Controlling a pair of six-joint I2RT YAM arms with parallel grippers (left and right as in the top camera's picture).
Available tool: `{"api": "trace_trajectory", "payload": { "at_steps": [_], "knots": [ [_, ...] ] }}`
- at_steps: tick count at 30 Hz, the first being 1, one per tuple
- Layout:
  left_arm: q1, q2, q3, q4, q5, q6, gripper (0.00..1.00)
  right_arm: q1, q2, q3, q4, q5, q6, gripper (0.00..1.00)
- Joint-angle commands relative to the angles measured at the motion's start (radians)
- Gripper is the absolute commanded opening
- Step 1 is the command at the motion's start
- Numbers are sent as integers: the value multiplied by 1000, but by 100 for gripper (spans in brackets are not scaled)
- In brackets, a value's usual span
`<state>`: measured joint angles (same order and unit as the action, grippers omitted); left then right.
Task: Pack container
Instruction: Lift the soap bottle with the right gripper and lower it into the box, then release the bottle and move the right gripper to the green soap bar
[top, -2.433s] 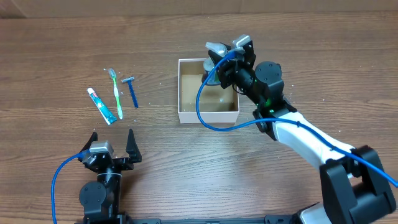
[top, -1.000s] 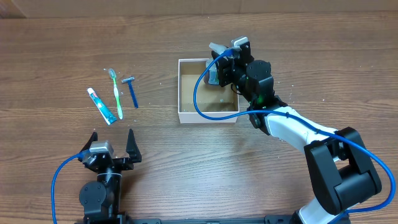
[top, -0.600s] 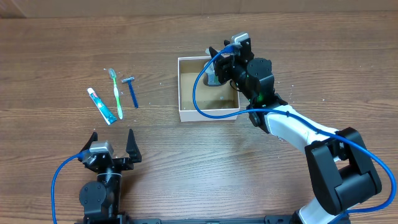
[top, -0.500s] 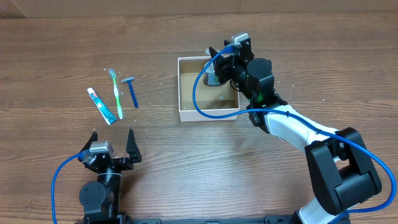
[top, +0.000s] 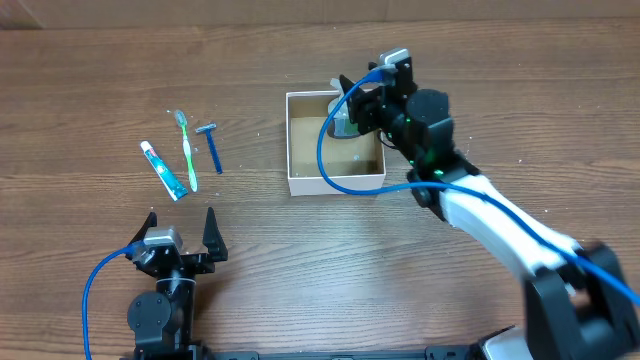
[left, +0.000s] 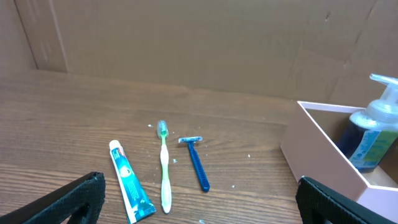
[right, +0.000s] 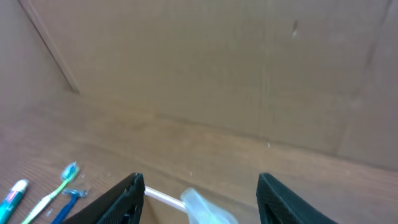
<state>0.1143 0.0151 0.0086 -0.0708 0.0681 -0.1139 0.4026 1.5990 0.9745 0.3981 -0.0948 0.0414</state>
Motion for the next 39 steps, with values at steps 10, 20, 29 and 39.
{"api": "trace_trajectory", "payload": {
  "at_steps": [10,20,29,39],
  "knots": [
    [10,-11,-3,-2,3,-14,100,2,-558,22,-724,199,256,61],
    [10,-11,-3,-2,3,-14,100,2,-739,22,-1056,195,357,63],
    [10,-11,-3,-2,3,-14,100,2,-793,22,-1258,111,356,72],
    [10,-10,-3,-2,3,-14,100,2,-793,22,-1276,20,356,100]
  ]
}}
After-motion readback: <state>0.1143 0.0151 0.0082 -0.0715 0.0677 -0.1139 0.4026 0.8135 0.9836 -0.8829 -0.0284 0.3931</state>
